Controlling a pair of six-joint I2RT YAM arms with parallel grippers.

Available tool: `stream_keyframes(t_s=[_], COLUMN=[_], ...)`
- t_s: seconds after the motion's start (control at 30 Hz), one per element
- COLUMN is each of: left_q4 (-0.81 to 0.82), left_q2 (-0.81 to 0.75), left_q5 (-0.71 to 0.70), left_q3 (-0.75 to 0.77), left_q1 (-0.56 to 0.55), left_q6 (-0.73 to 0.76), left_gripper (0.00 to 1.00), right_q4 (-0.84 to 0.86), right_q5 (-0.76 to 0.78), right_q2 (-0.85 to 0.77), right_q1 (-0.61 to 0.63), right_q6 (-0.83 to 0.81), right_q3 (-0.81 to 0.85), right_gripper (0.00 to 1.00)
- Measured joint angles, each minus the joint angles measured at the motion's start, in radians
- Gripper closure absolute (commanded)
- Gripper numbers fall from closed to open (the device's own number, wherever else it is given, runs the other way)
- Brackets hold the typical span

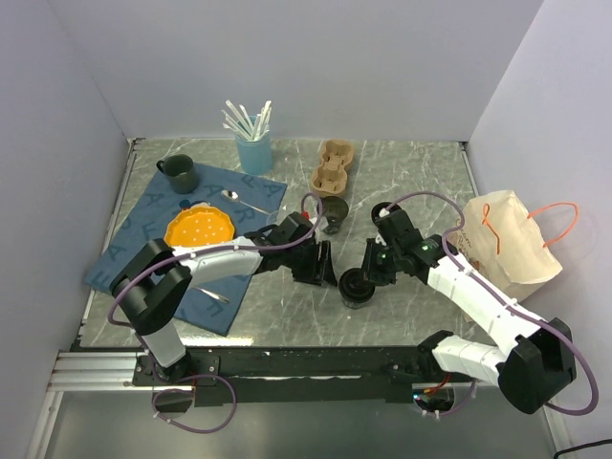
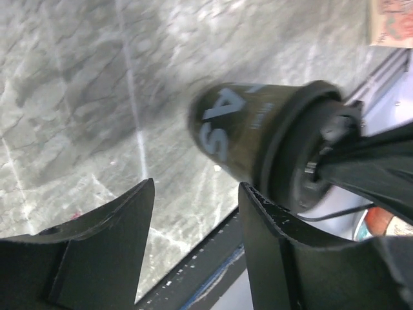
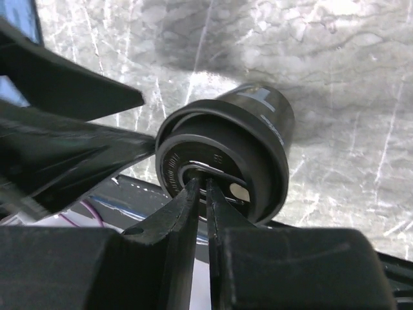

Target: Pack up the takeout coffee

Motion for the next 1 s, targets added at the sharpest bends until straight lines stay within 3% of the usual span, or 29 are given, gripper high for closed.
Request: stream_keyframes(t_s=[0.3,0.5,0.67,0.7,0.77,0.9,1.0], left_q4=[0.008,-0.061,-0.117,-0.121,-0.132,-0.162,-0.18], left_q2=[0.034,-0.009,-0.131,-0.158,-0.203,-0.268,-0.307], left_q5=[-0.048,-0.118,-0.187,-0.2,-0.225,-0.277,-0.317], left_q3=[-0.081,-0.064,-0.03,-0.029,-0.028,-0.029,-0.039], left_q1=[0.0,0.0,0.0,0.0,0.0,0.0,0.0], left_q6=[-0.003,0.008,0.023,0.027,0.029,0.034,0.034], left_gripper=[0.39,0.33,0.16,0.13,0.01,0.03,0.03], right_q4=[0.029,-0.054,-0.112,-0.116,-0.129,-0.188,-0.221], right_q5=[-0.008,0.019,0.039,0.042,0.051,0.109,0.152], right_q2=[-0.005,-0.004,-0.004,-0.005,-0.004,0.018,0.061], right_q1=[0.0,0.0,0.002,0.003,0.011,0.073,0.122], right_q6=[0.008,-0.006,-0.03,-0.037,-0.045,-0.061,-0.076], right_q3=[-0.016,0.058,0.211,0.225,0.246,0.264,0.283], right_gripper=[0.8,0.67,0.43,0.33,0.24,0.06,0.0])
